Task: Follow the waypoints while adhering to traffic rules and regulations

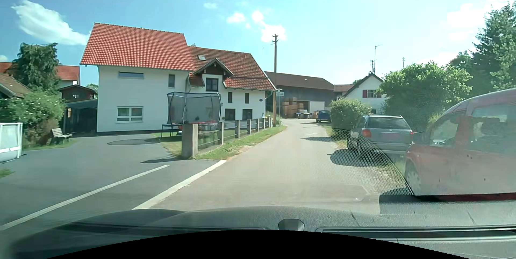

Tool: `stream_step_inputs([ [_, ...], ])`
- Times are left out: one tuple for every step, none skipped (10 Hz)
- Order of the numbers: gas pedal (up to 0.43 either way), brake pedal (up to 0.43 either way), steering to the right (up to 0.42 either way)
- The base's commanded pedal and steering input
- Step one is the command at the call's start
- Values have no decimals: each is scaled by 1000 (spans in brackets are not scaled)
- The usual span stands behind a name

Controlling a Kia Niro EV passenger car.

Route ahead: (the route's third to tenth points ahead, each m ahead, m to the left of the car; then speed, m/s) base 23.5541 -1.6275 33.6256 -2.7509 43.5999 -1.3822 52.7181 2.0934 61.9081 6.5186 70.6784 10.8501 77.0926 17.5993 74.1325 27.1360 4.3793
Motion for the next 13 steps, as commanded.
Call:
stream_step_inputs([
  [110, 6, 174],
  [110, 6, 148],
  [110, 6, 122],
  [110, 6, 102],
  [110, 6, 83],
  [110, 6, 69],
  [110, 6, 55],
  [110, 6, 45],
  [110, 6, 40],
  [110, 6, 38],
  [110, 6, 37],
  [110, 6, 37],
  [110, 6, 37],
])
